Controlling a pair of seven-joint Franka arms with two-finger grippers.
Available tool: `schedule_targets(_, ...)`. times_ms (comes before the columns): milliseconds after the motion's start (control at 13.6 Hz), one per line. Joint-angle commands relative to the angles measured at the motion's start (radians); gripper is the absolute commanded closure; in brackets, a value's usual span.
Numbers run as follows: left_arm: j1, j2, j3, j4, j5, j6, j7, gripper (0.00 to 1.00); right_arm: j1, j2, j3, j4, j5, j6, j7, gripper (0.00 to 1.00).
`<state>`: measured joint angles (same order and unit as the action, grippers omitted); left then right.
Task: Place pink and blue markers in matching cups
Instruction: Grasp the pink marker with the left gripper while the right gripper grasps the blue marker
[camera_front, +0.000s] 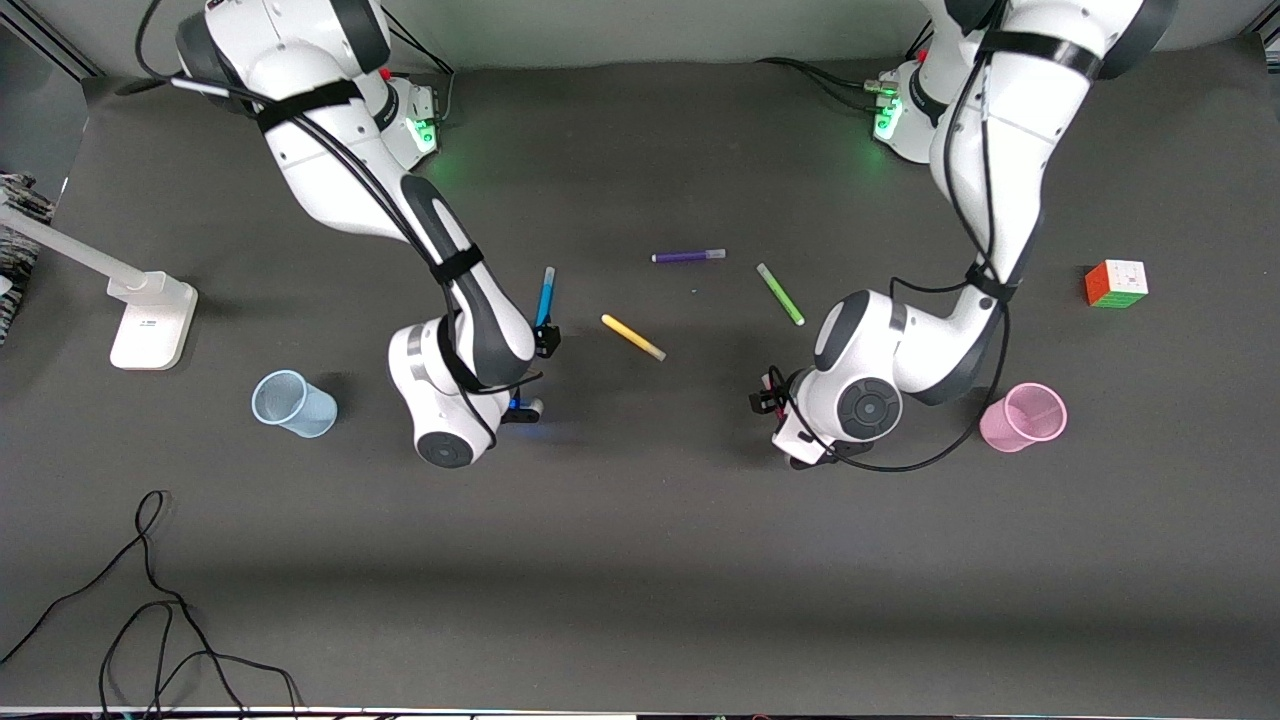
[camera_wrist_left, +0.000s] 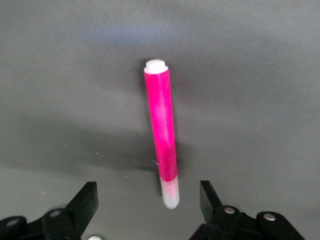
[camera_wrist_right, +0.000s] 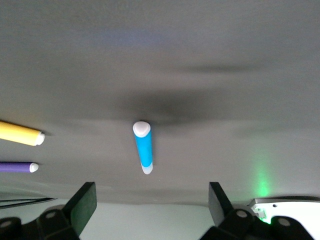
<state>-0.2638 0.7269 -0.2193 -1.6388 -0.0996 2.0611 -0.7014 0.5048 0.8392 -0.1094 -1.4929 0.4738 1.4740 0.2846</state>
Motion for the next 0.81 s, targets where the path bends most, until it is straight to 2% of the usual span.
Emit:
schedule_targets(0,-0.025,0.006,0.005,0.017,-0.009,-0.002,-0.076,0.20,0.018,0.038,-0.001,0.045,0.023,-0.031,0.036,0.01)
schedule_targets(147,-0.031,0.015,0.005,0.017,-0.009,0.002,-0.075,0.31,0.017,0.055,-0.001,0.045,0.023,-0.029,0.033,0.01)
schedule_targets(367,-0.037,0.026,0.005,0.017,-0.009,0.002,-0.076,0.39,0.012,0.086,-0.001,0.065,0.022,-0.023,0.034,0.05)
schedule_targets(440,-0.037,0.026,0.005,0.017,-0.009,0.002,-0.076,0.49,0.015,0.104,-0.003,0.085,0.020,-0.023,0.034,0.06)
schedule_targets(514,-0.037,0.026,0.005,0.017,-0.011,0.002,-0.076,0.70,0.017,0.112,-0.003,0.086,0.022,-0.021,0.034,0.08)
schedule_targets(587,-0.038,0.025,0.005,0.017,-0.012,-0.001,-0.076,1.00,0.017,0.113,-0.003,0.089,0.022,-0.018,0.036,0.09)
schedule_targets(734,-0.037,0.023,0.006,0.019,-0.060,-0.009,-0.096,1.00,0.017,0.121,-0.001,0.092,0.022,-0.015,0.071,0.19)
